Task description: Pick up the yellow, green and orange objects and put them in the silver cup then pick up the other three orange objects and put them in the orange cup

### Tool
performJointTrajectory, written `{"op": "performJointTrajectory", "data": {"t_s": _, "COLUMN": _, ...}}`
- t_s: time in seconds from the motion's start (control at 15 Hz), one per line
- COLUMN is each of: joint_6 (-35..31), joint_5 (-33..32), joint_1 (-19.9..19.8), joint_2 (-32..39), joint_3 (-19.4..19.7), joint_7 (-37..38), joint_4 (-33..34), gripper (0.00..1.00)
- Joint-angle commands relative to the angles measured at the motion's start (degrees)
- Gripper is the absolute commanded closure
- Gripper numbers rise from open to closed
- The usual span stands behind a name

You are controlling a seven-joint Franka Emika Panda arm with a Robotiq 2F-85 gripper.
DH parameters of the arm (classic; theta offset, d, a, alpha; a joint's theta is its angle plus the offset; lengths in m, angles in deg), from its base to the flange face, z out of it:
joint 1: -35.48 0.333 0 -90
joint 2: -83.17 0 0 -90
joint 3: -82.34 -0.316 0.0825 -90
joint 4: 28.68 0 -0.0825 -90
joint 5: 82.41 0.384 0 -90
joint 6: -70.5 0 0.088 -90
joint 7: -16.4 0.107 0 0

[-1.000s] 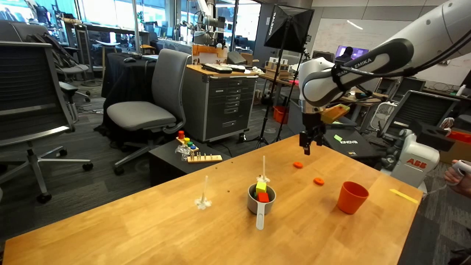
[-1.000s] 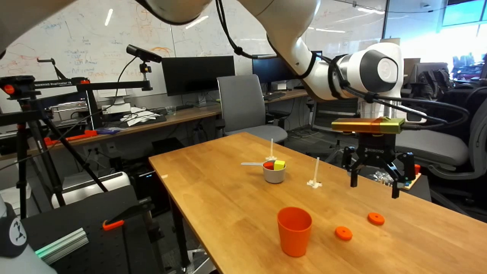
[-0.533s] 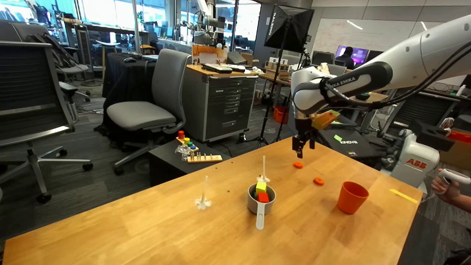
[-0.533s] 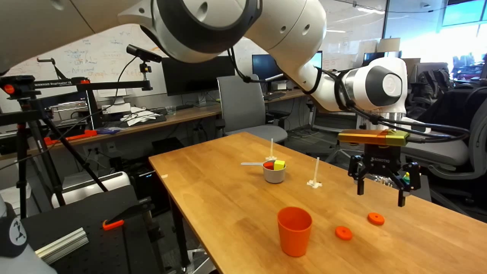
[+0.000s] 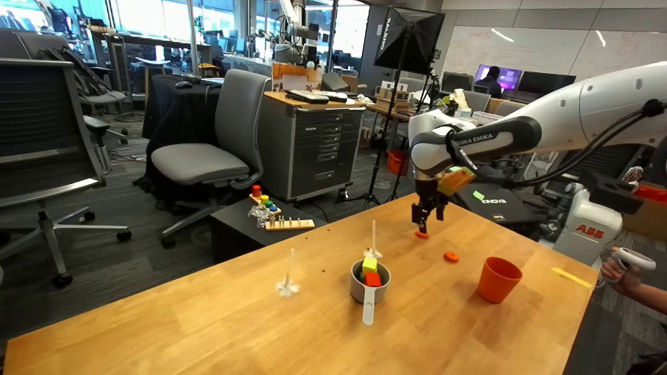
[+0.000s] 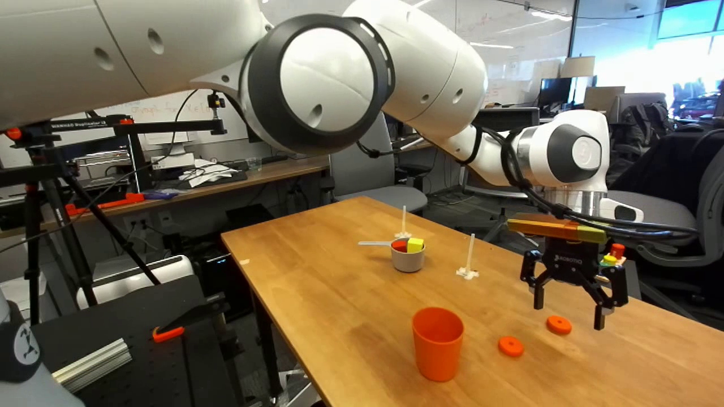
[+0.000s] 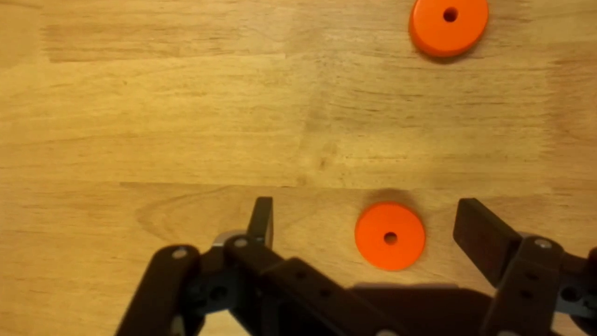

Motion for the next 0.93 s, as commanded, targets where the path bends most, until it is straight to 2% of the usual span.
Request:
{"op": "performJointTrajectory", "data": {"t_s": 0.0, "joint_6": 1.9, "joint_5": 1.2, "joint_1": -0.5, "joint_2": 4.0, "joint_3": 0.5, "joint_7": -1.8, "joint_4": 7.5, "gripper": 0.00}}
{"op": "performJointTrajectory", "data": {"t_s": 0.47, "joint_6": 2.0, "joint_5": 1.9, "joint_1": -0.9, "joint_2": 8.3, "joint_3": 0.1, "joint_7": -2.7, "joint_4": 13.2, "gripper": 0.00}}
{"op": "performJointTrajectory", "data": {"t_s": 0.53, "joint_6": -0.2, "joint_5": 1.8, "joint_1": -0.7, "joint_2": 5.0, "joint_3": -0.1, "joint_7": -2.4, "joint_4": 7.1, "gripper": 0.00}}
{"op": "performJointTrajectory", "data": {"t_s": 0.87, "joint_6": 0.2, "joint_5": 2.2, "joint_1": -0.6, "joint_2": 5.3, "joint_3": -0.1, "joint_7": -2.7, "joint_4": 6.1, "gripper": 0.00}}
